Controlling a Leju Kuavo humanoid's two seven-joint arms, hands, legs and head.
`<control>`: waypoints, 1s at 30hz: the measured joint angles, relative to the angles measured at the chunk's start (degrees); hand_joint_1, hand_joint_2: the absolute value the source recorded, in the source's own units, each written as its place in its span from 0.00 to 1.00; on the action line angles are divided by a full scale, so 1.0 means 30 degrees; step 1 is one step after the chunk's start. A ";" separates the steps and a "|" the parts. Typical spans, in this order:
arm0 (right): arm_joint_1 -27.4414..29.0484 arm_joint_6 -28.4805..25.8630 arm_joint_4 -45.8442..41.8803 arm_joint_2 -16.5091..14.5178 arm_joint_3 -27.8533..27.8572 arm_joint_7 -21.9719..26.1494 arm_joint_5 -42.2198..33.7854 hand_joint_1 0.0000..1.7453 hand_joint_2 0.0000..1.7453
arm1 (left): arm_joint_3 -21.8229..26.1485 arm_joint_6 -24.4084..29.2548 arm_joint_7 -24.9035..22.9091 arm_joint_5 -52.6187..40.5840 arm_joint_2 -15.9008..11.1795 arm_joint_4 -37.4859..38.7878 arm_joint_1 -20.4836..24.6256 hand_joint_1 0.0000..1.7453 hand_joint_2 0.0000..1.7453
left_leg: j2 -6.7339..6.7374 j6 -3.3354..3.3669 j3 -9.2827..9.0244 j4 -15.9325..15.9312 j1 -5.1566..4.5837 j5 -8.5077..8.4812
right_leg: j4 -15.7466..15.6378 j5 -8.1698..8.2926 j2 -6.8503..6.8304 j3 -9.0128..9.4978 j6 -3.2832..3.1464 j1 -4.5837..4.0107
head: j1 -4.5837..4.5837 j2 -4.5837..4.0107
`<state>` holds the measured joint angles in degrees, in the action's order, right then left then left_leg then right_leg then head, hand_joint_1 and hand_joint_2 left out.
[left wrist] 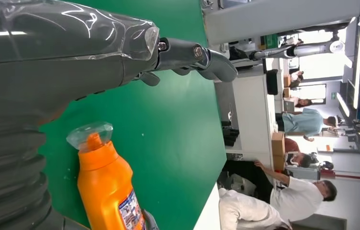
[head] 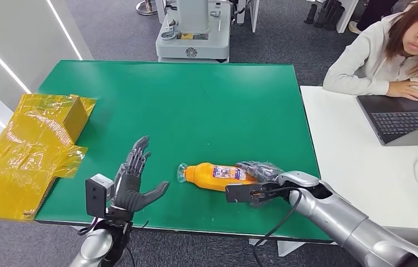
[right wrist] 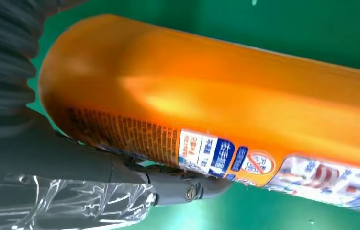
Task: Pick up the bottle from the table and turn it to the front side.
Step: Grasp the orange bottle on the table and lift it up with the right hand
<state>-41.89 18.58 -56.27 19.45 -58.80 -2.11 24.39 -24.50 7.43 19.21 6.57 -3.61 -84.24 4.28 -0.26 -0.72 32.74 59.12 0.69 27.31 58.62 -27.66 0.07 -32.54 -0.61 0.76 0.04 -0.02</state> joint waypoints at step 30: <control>0.7164 -0.6216 -0.6317 0.2996 0.4086 0.2629 -0.6321 1.00 1.00 | 0.0483 0.0035 0.0082 -0.0494 0.0002 -0.0612 -0.1360 0.00 1.00 | -0.0049 0.0009 0.0036 0.0010 0.0002 0.0009 | -0.0011 -0.0005 -0.0050 -0.0005 0.0005 -0.0001 | 0.0000 0.0000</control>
<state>-20.40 -0.06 -75.22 28.44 -46.54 5.77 5.43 -23.05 7.53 19.45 5.09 -3.60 -86.08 0.20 -0.41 -0.69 32.84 59.15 0.70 27.34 58.59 -27.68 -0.08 -32.56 -0.59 0.75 0.04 -0.02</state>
